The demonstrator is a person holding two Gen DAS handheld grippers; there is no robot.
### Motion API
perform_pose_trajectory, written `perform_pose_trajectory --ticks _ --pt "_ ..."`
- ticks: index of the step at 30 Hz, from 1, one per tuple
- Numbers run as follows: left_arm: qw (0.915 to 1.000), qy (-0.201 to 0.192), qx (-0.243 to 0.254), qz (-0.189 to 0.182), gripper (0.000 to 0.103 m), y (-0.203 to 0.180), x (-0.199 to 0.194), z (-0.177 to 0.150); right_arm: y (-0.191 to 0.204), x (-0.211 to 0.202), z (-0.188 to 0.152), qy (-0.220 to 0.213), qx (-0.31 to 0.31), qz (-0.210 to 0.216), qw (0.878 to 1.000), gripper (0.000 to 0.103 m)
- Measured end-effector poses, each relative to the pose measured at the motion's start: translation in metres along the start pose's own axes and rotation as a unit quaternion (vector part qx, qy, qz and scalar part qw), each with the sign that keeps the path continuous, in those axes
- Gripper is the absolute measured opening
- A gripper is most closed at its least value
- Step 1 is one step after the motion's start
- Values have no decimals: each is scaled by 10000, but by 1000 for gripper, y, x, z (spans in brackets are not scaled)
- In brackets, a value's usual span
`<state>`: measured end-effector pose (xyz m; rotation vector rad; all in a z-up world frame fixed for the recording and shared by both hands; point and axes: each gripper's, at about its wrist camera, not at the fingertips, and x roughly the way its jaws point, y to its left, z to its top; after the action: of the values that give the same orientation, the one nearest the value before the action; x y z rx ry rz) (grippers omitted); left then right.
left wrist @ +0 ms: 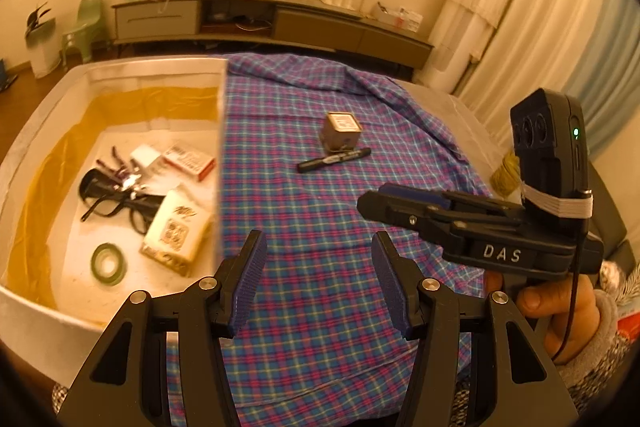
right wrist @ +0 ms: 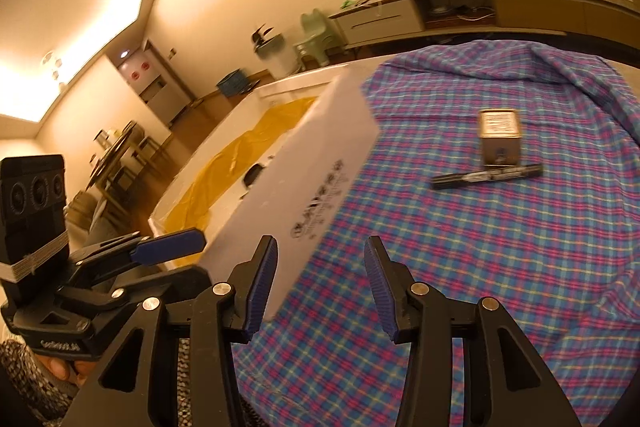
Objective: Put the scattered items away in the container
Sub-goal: 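Move both open tools back over the cloth toward the tin and marker, then grasp gold square tin with right tool while left tool grasps black marker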
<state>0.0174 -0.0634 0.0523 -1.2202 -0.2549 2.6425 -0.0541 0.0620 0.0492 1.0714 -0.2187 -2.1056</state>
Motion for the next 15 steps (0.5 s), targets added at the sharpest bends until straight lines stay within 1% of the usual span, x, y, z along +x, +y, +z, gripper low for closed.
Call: perform_pose_trajectory --ticks 4,6,11,13,15 --pt "9998 76 145 -64 58 -17 15 6 -18 -7 7 -167 -13 -380 9991 55" --pt "9996 109 222 -102 58 -25 22 9 -26 -8 12 -231 -48 -568 9981 57" --pt "9991 158 359 -137 58 -39 45 21 -49 2 30 -320 -94 -1003 9944 63" --pt "9991 179 345 -183 58 -41 55 25 -57 9 37 -346 -118 -1185 9923 71" --pt "9990 207 332 -216 58 -41 62 28 -64 19 45 -351 -143 -1385 9896 75"
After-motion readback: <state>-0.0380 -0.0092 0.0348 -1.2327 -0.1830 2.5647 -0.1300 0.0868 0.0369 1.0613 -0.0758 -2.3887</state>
